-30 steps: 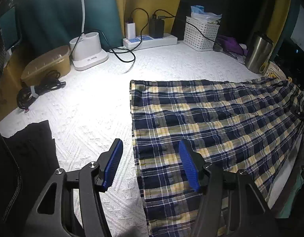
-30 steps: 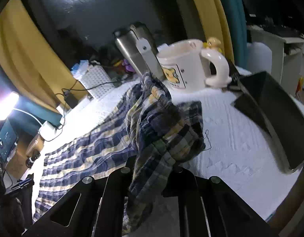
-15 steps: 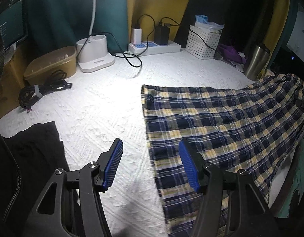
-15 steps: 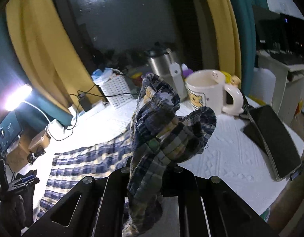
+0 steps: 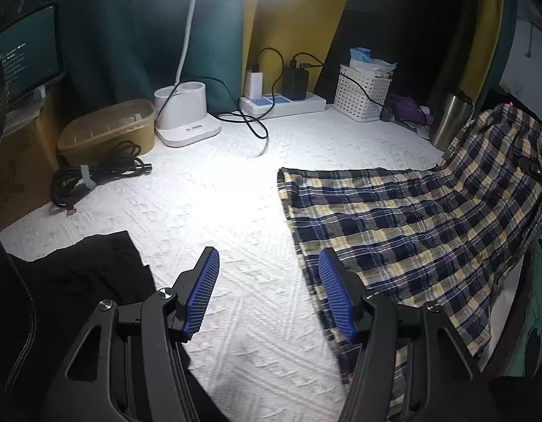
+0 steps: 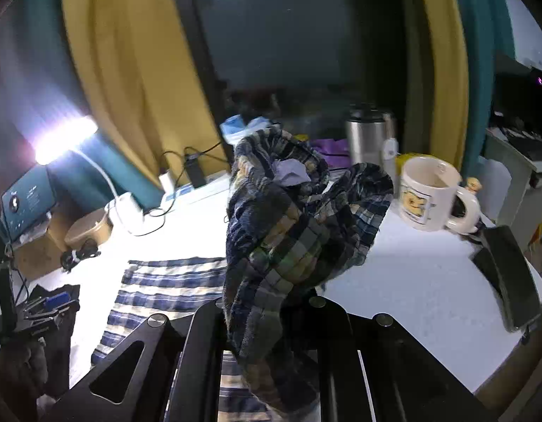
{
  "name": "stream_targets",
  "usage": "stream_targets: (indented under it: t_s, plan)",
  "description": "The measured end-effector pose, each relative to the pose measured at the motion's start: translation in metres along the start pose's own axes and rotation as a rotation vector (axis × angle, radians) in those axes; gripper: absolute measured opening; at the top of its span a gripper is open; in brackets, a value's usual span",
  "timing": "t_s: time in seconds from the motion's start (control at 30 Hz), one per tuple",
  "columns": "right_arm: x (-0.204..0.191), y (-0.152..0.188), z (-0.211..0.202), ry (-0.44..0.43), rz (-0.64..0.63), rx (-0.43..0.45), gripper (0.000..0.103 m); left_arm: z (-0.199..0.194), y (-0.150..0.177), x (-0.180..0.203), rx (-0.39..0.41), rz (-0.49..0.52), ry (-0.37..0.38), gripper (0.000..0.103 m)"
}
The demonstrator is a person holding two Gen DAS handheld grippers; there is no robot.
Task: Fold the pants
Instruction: 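Lift the gathered pants end high with the right gripper, then lower the held pants onto the other half and open the right gripper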
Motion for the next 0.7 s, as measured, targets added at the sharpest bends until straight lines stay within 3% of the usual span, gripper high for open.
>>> stream_targets:
  t_s: [0.43,0.7]
  plan:
    - [-0.095,0.008,0.022,-0.070,-0.136,-0.072,0.011,-0.020,0.012,-0.033,0.036,-0.025,0.017,0.059]
    - [-0.156,0.040,0.049,-0.110,-0.236,-0.171,0.011,-0.026,0.021,-0.053,0.048,-0.068,0.032,0.059]
Point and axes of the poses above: each gripper's, at about its wrist camera, not at the fingertips, and z roughly the way its jaws point, x to its right, y to its underside, the point moved 3 cm from there along z, roughly the way its jaws point, and after that the axes turned 10 degrees about y, right-handed, at the moved point
